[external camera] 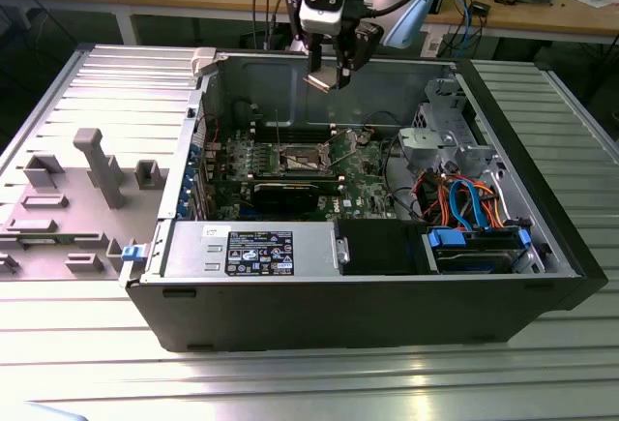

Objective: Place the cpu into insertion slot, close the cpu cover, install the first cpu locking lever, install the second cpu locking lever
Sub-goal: 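Place the cpu into insertion slot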

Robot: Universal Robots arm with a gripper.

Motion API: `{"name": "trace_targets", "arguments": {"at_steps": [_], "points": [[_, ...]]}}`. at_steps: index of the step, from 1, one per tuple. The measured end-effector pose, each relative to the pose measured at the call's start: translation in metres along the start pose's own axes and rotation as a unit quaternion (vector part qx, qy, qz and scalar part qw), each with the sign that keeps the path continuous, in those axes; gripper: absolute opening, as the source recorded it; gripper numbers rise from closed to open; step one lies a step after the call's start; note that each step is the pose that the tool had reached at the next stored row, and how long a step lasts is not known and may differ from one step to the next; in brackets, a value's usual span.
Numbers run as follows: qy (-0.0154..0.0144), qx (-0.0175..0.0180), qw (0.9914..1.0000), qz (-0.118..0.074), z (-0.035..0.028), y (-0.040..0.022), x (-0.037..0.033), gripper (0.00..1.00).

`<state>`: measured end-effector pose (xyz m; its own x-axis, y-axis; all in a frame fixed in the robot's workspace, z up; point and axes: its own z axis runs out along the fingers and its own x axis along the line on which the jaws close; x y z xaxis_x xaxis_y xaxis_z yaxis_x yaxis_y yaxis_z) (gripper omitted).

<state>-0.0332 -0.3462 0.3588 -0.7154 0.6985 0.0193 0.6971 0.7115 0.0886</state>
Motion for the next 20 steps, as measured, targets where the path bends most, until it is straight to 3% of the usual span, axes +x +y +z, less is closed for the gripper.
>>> {"name": "trace_targets", "arguments": {"at_steps": [8,14,20], "points": [[-0.0026,-0.0006,0.99955,0.03,0.0002,0.0,0.0,0.54],[-0.003,-0.0007,0.99941,0.034,0.0005,-0.0001,0.0001,0.54],[-0.0056,-0.0012,0.99791,0.064,0.0027,-0.0006,0.0003,0.54]]}}
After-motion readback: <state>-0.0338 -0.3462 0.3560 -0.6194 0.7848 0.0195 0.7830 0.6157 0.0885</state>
